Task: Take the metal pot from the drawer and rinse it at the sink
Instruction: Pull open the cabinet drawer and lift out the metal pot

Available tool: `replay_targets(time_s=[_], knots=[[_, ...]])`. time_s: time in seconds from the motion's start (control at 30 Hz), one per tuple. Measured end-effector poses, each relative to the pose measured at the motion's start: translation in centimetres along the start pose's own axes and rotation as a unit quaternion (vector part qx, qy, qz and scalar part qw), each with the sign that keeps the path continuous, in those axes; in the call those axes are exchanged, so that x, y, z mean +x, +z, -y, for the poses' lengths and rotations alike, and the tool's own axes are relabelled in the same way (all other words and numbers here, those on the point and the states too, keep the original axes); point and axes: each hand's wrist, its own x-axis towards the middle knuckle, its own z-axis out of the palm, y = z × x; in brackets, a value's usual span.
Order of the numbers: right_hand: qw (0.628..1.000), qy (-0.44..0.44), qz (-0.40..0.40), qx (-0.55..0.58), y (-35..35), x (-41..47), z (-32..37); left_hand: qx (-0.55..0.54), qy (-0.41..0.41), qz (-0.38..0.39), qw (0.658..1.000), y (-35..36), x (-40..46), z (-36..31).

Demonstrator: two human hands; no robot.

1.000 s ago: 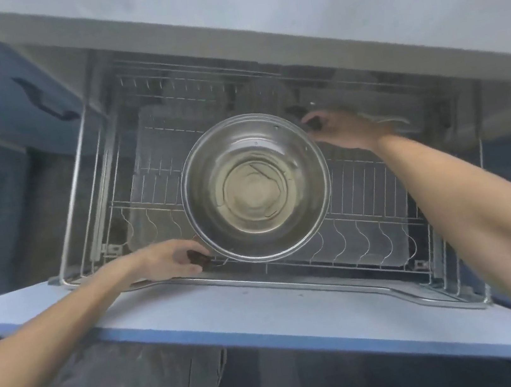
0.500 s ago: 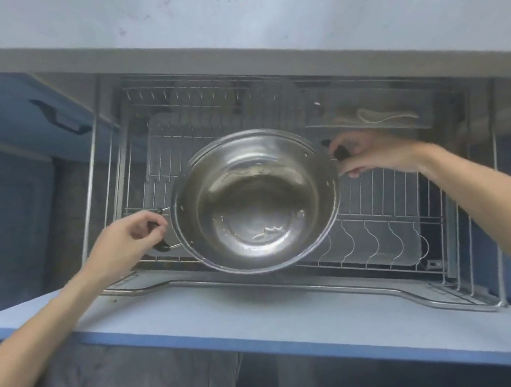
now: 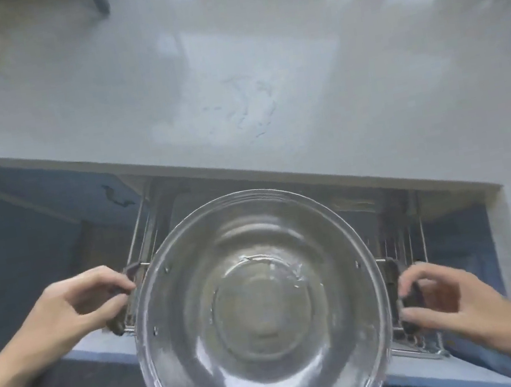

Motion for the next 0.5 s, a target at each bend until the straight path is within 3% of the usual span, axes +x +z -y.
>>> replay_targets(time_s=[0.23, 0.37, 0.5], knots=[[0.979, -0.114, -0.17, -0.021, -7.6, 1.4, 8.0, 0.043, 0.089, -0.03, 0.995, -0.1, 7.5, -12.0], [0.971, -0.117, -0.206, -0.03, -11.5, 6.2, 9.2, 0.04, 0.108, 0.007, 0.993, 0.9, 14.7, -15.7], [0.97, -0.105, -0.219, -0.027, -14.4, 11.1, 8.5, 0.051, 0.098, -0.019, 0.994, 2.3, 21.1, -16.2]])
